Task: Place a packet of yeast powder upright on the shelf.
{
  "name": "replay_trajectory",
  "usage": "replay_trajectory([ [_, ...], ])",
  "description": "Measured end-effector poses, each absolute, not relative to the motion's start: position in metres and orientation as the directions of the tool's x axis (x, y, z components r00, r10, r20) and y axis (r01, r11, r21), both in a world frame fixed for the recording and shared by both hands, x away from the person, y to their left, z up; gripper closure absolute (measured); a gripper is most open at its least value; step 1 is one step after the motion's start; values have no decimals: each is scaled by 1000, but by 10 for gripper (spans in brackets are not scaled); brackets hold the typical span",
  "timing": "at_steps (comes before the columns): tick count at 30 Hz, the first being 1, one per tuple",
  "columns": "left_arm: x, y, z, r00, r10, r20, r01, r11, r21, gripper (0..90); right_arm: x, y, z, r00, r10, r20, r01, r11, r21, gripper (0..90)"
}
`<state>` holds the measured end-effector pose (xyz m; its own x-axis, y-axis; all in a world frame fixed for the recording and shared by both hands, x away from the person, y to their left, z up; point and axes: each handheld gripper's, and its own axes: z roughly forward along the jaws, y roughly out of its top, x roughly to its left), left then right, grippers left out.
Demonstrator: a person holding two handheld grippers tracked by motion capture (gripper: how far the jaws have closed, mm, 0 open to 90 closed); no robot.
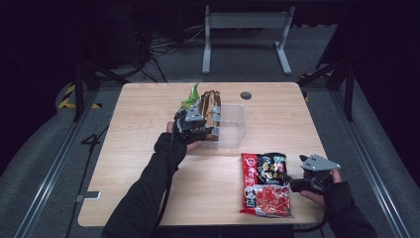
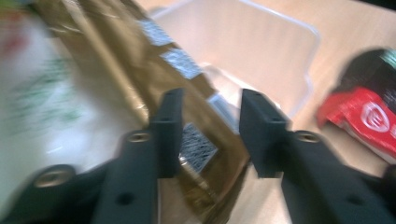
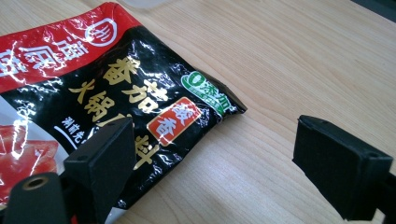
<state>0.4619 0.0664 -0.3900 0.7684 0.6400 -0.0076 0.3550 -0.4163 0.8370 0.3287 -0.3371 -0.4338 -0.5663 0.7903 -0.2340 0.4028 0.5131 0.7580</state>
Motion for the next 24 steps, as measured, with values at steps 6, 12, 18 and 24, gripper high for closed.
replay_trajectory([
  [6, 464, 73, -398, 752, 658, -23, 395, -423, 816, 521, 329, -336, -435, -566, 791, -231, 408, 512, 756, 137],
  [12, 468, 76, -405, 735, 675, -58, 454, -427, 782, 431, 330, -335, -436, -572, 786, -235, 411, 522, 747, 137],
  [18, 473, 73, -407, 759, 645, -92, 468, -441, 766, 470, 331, -335, -437, -572, 787, -233, 414, 521, 746, 137],
  [24, 476, 59, -402, 772, 635, -18, 437, -510, 741, 608, 331, -334, -437, -576, 783, -234, 410, 524, 746, 136],
])
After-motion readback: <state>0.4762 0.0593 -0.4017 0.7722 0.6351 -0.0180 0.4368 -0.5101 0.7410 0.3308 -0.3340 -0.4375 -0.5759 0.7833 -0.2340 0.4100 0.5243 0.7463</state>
